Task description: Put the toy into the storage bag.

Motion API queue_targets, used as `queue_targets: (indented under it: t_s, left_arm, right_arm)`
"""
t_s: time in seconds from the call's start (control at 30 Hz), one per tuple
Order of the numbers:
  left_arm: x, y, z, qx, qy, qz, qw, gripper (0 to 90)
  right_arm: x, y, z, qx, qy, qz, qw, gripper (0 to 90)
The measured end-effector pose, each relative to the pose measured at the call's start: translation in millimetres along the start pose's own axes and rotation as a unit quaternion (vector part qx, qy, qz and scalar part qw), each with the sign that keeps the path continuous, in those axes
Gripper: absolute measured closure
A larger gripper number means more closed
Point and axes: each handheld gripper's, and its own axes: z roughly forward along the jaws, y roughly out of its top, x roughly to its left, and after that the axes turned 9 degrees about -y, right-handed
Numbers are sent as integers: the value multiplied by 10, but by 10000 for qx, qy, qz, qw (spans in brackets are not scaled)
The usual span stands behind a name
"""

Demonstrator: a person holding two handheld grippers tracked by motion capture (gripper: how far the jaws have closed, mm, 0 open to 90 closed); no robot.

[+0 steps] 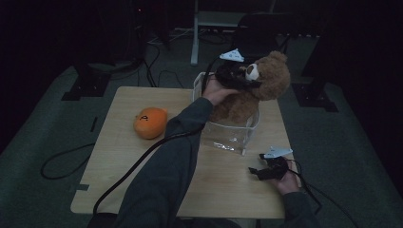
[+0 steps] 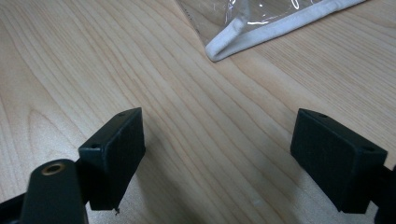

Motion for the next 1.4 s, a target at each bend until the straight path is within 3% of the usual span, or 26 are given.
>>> queue_targets:
  t_s: [0.33,0.73,0.9,1.0,1.27,1.4]
  left_arm:
    - [16,-127,164,230,-171,-118,9995,434]
    - [51,-230,188,409,-265,-244,9985,405]
    - [86,-234,185,424,-348,-399,9977,363]
    - [97,-232,196,429,-310,-550,9971,316]
    - [104,-256,230,326,-81,-657,9973,238]
    - [115,-272,226,131,-36,-729,9972,190]
  right_arm:
    - [-1,0,1,-2,-3,-5,10000,171]
    - [1,0,1,-4,-4,2,10000,170]
    - [1,0,1,-3,-4,2,10000,171]
    - [1,0,1,-4,-4,2,10000,170]
    - [-1,-1,1,-3,-10,-8,10000,170]
    - [0,-1,1,-4,-4,-1,10000,170]
